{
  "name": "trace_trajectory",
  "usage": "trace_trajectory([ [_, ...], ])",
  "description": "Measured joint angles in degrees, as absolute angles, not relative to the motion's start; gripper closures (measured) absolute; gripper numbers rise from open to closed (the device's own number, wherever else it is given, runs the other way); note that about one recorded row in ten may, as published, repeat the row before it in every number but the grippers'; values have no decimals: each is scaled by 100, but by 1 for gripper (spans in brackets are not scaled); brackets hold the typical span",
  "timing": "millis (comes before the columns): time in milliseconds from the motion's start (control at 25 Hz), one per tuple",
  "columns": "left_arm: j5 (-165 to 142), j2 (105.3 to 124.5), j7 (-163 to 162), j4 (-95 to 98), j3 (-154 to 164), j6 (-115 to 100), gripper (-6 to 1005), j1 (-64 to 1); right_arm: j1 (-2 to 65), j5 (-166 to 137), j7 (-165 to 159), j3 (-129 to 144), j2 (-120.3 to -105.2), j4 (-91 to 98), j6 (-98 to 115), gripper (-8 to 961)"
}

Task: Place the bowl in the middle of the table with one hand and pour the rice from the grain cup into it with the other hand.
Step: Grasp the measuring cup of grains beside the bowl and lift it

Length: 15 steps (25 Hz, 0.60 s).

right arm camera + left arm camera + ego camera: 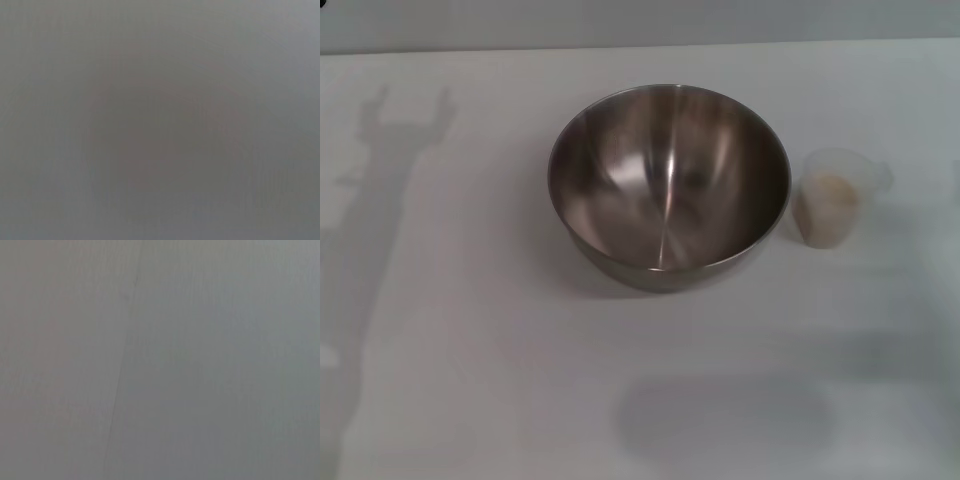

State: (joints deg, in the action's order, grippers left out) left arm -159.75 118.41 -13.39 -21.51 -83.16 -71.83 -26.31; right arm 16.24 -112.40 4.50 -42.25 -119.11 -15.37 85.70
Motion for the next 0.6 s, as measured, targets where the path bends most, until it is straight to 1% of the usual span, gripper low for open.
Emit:
trace_trajectory([
  [80, -15979, 11844, -1252, -2151, -8290, -7189, 130, -2592, 1368, -11241, 451, -3823, -11912, -1589, 8556, 409],
  [280, -15988, 11830, -1247, -2154, -8287, -7203, 129, -2532, 1046, -11241, 453, -3284, -11915, -1657, 8559, 409],
  [600, -16002, 11828, -1219, -2180, -8288, -7218, 130, -2465, 897, -11240, 455, -2844, -11912, -1656, 8550, 409],
])
